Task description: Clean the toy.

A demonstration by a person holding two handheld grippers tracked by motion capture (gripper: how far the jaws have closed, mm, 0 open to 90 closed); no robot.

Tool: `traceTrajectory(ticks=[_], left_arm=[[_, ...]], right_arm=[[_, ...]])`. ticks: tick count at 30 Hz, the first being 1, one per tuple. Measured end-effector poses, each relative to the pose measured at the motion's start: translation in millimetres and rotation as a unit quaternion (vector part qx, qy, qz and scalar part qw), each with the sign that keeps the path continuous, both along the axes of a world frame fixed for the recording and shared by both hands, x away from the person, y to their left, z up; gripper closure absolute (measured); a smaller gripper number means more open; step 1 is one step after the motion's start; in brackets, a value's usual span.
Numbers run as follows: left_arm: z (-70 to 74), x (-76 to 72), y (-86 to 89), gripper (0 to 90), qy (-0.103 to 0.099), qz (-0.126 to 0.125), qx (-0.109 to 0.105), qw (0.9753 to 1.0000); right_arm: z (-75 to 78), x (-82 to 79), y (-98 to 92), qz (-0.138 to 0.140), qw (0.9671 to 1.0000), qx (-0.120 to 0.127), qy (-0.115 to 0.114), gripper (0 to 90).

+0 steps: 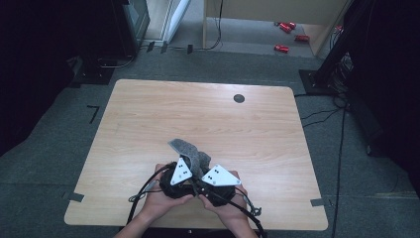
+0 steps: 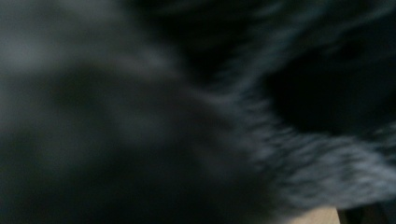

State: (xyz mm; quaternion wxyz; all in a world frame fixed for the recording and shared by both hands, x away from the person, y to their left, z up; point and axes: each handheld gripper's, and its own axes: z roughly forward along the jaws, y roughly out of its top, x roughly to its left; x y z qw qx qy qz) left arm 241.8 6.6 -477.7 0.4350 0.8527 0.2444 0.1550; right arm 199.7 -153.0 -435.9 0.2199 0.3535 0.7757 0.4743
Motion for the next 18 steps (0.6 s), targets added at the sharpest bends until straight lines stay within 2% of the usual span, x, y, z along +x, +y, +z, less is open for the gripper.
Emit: traceTrajectory(ticks=[2, 4, 5, 9, 10, 13, 14, 17, 18], left_arm=[[1.0, -0.4, 0.2, 34.2, -0.001, -0.001, -0.005, 1.0], [3.4, 1.6, 4.1, 34.2, -0.004, 0.002, -0.007, 1.0], [3.4, 1.6, 4.1, 34.2, -0.004, 0.002, -0.007, 1.0], [3.4, 5.2, 7.9, 34.2, 0.004, 0.012, -0.012, 0.9999], [3.4, 5.4, 7.9, 34.2, 0.005, 0.013, -0.013, 0.9998], [2.3, 3.0, 5.0, 34.2, 0.005, 0.01, -0.011, 0.9999], [2.1, 0.9, 2.3, 34.2, 0.004, 0.006, -0.01, 0.9999], [2.1, -0.4, 0.2, 34.2, 0.003, 0.002, -0.011, 0.9999], [2.1, -0.7, -0.1, 34.2, 0.004, 0.0, -0.011, 0.9999]], right_arm=[[0.6, 2.6, -4.5, -0.003, 1.0, 0.007, 0.001, 68.6], [2.1, 8.4, -17.7, -0.029, 0.9993, 0.022, 0.0, 68.9], [2.1, 9.5, -21.0, -0.034, 0.9991, 0.025, 0.002, 69.1], [2.4, 7.1, -18.5, -0.026, 0.9994, 0.022, 0.003, 69.5], [2.0, 2.8, -10.2, -0.005, 0.9998, 0.018, 0.002, 69.5], [1.4, -0.8, -2.0, 0.008, 0.9999, 0.009, -0.006, 69.5], [1.2, -1.4, 0.4, 0.009, 0.9999, 0.005, -0.009, 69.4], [1.2, 1.0, -3.6, 0.002, 0.9999, 0.012, -0.007, 69.2], [1.6, 3.3, -8.9, -0.01, 0.9998, 0.018, -0.004, 68.6]])
